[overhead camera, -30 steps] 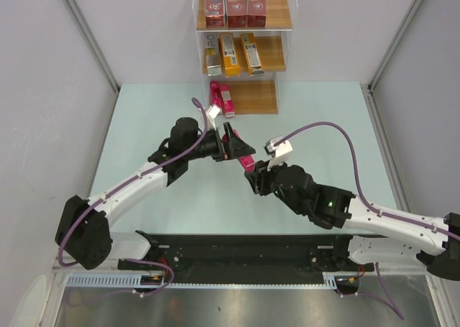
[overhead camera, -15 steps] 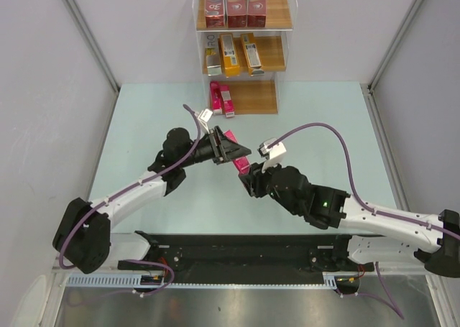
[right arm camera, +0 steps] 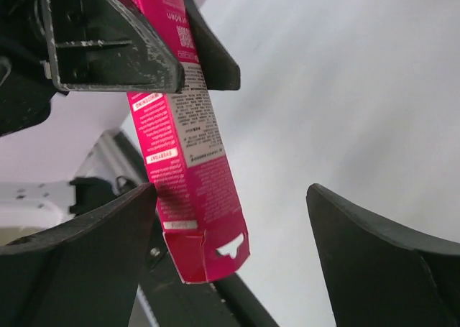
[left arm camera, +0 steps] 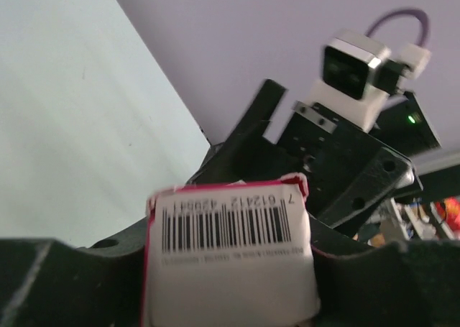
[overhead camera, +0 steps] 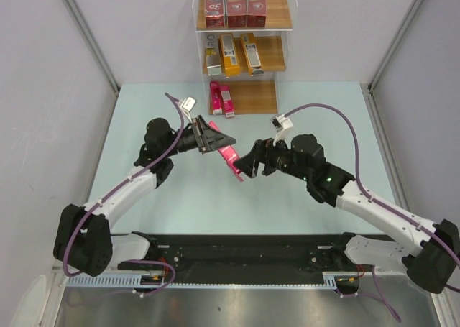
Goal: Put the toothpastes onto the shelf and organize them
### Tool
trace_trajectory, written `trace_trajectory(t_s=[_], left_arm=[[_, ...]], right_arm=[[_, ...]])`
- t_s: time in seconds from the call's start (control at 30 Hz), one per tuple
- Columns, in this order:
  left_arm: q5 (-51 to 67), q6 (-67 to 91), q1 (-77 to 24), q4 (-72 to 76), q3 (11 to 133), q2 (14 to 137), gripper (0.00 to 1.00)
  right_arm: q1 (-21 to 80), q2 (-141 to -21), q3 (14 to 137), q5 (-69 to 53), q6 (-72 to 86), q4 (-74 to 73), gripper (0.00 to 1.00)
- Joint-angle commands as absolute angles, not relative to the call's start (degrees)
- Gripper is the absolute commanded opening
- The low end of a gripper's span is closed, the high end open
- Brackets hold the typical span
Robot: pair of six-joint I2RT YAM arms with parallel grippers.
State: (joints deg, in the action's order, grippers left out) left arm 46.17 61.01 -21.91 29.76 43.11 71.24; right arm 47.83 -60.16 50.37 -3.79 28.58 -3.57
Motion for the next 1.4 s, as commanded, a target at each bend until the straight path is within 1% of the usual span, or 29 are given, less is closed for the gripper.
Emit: trace_trajectory(t_s=[0.0,0.13,0.2,0.27,0.33,0.37,0.43,0.57,0.6,0.7,0.73,0.8,0.83,0.87,0.9,0.93,0.97,1.07,1.1,1.13,1.2,1.23,1.33,1.37], left_arm=[[53.69,57.48,-21.71,30.24,49.3,71.54,0.47],[54.84,57.04,-21.62,30.14,50.36,71.54,0.47],[54.76,57.83,-21.62,31.19,50.36,71.54,0.47],[54.76,58.53,-21.53,32.25,50.27,71.72,0.47],[54.84,59.06,-21.62,32.78,50.1,71.98,0.47],[54.84,59.15,-21.62,33.13,50.01,72.07,0.47],[54.84,59.41,-21.62,33.4,49.92,72.33,0.47],[54.76,59.68,-21.62,34.1,49.75,72.6,0.49],[54.67,59.59,-21.62,34.1,49.75,72.68,0.5],[54.14,58.98,-21.62,32.96,49.83,72.51,0.63],[53.79,57.76,-21.62,32.09,49.92,72.34,0.73],[51.78,55.21,-21.62,26.74,50.88,71.81,0.84],[50.29,51.19,-21.62,23.67,51.41,71.37,0.94],[48.53,48.46,-21.62,15.46,53.16,70.5,0.96],[43.56,45.9,-21.53,11.03,54.22,70.05,0.99],[41.07,41.35,-21.62,7.07,55.1,69.61,1.0],[38.0,39.39,-21.62,0.51,56.67,68.65,1.0],[26.13,34.02,-21.53,-10.42,58.53,67.15,1.0],[23.32,33.06,-21.62,-12.46,58.71,66.37,1.0],[16.85,31.57,-21.62,-14.22,58.97,65.92,1.0],[10.58,30.59,-21.8,-18.97,59.15,64.87,1.0],[3.85,29.63,-21.97,-22.38,59.5,64.6,1.0],[-7.79,29.18,-23.81,-29.32,61.34,64.07,1.0],[-13.65,29.27,-24.69,-30.75,62.48,64.16,1.0]], right_arm=[[43.95,-65.46,51.59,-29.93,32.95,6.31,0.91],[43.24,-68.98,50.8,-36.82,36.73,11.76,0.88],[43.24,-69.61,49.93,-38.23,38.14,14.32,0.75],[43.07,-69.7,49.31,-38.23,39.46,15.9,0.65],[42.72,-68.65,48.43,-37.53,39.99,16.26,0.58],[42.45,-68.12,48.08,-37.27,40.34,16.87,0.52],[41.84,-67.15,47.46,-36.74,40.6,16.96,0.51],[40.78,-65.92,46.76,-35.42,41.04,16.61,0.35],[40.61,-66.09,46.67,-35.42,41.39,16.52,0.33],[39.9,-66.44,46.41,-34.72,42.01,16.0,0.3],[39.55,-66.45,46.32,-33.85,42.19,15.74,0.29],[38.85,-66.45,45.97,-33.05,42.54,14.77,0.28],[38.41,-66.45,45.79,-32.09,42.89,14.59,0.26],[37.45,-66.36,45.36,-31.56,43.06,13.72,0.24],[36.83,-66.18,45.09,-31.03,43.33,13.36,0.24],[36.22,-66.09,44.83,-30.07,43.77,12.32,0.22],[34.73,-66.18,44.65,-29.8,43.86,11.96,0.21],[32.26,-66.44,43.68,-29.88,44.12,10.99,0.2],[30.78,-66.71,43.42,-29.88,43.86,10.46,0.2],[30.33,-67.23,43.33,-29.88,43.51,9.59,0.19],[28.92,-67.85,43.07,-29.71,42.8,9.05,0.19],[28.48,-68.72,42.81,-29.88,42.72,9.14,0.19],[27.86,-70.31,42.63,-30.15,42.28,9.93,0.18],[27.86,-71.36,42.63,-29.97,42.28,10.28,0.18]])
